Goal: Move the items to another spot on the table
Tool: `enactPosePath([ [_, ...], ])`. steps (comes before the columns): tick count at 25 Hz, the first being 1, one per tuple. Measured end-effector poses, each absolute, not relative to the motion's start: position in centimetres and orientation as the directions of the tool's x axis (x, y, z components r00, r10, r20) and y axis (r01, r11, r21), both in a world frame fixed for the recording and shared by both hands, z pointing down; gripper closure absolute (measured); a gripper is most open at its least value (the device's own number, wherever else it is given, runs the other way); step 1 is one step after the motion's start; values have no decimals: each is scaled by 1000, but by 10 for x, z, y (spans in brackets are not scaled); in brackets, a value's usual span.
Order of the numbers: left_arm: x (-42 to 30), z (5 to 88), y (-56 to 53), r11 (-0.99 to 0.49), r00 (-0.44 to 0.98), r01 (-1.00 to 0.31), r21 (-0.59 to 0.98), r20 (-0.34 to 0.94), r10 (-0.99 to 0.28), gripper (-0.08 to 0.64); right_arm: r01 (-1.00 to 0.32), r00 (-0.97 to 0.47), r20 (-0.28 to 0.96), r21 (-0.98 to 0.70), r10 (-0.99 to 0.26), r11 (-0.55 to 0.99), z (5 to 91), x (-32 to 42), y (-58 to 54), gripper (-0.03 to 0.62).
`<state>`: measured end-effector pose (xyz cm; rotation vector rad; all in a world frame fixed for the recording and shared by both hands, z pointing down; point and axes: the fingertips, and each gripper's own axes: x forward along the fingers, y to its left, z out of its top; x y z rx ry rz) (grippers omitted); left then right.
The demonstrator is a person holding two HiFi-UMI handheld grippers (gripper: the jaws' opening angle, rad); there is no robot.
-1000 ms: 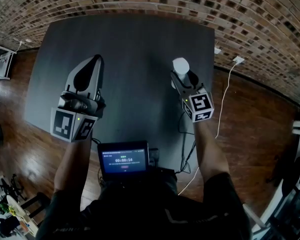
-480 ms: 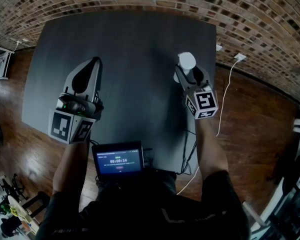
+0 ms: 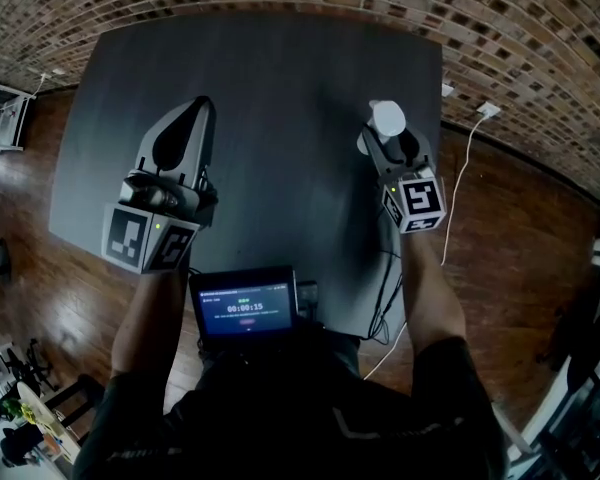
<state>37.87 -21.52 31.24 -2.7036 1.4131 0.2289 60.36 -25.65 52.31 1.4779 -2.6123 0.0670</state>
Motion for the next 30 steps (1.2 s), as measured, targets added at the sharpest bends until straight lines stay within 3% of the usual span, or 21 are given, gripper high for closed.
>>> enactPosePath([
  [3, 379, 296, -208, -575, 567, -818, -17, -192, -801, 557, -862, -500, 143, 17, -854, 507, 525, 601, -254, 375],
  [5, 378, 297, -204, -585, 577, -811, -16, -187, -795, 557, -862, -500, 154, 7, -852, 507, 527, 602, -253, 322],
  [8, 370, 276, -196, -566, 558, -824, -25, -209, -803, 557, -867, -491, 170, 0, -855, 498, 524, 601, -249, 291],
  [22, 358, 199, -144, -607, 582, -795, 1, -282, -763, 557, -883, -460, 239, -22, -855, 469, 480, 612, -172, 296],
  [26, 360, 198, -121, -667, 645, -745, -8, -264, -717, 557, -880, -467, 212, -22, -858, 474, 442, 602, -136, 392],
  [30, 354, 184, -97, -716, 687, -698, -11, -293, -665, 557, -909, -402, 212, 26, -891, 417, 405, 597, -102, 586],
])
